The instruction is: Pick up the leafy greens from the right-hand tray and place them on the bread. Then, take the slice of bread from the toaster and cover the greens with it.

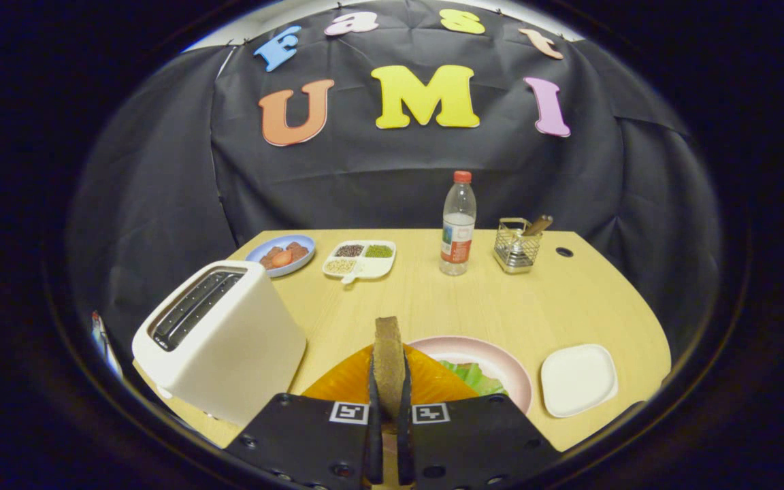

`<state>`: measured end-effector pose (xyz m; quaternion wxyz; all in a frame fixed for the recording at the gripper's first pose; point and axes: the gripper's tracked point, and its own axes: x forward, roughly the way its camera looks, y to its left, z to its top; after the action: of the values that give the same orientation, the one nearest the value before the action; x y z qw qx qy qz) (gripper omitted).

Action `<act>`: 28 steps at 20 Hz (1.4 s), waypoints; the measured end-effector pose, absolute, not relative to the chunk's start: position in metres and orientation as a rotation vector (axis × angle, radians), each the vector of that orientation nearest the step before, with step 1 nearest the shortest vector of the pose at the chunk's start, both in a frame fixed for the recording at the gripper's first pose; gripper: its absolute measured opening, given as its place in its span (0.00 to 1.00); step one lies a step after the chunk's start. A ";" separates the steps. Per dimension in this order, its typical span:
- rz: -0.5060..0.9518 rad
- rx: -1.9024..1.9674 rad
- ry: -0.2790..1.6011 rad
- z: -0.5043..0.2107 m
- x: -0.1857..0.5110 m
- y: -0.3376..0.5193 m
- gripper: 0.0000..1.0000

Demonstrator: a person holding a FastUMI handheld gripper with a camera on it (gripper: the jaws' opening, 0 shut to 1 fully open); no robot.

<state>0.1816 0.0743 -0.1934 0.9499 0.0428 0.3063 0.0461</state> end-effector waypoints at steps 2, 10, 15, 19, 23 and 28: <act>0.071 0.090 0.630 -0.201 0.183 0.061 0.08; 0.013 0.125 0.646 -0.227 0.183 0.014 0.11; 0.005 0.125 0.681 -0.248 0.185 0.000 0.11; 0.013 0.129 0.702 -0.265 0.183 -0.005 0.15; 0.004 0.110 0.675 -0.267 0.182 -0.011 0.34; -0.013 0.103 0.655 -0.259 0.173 -0.018 0.66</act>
<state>0.1731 -0.0184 -0.2592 0.9455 0.0505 0.3216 -0.0066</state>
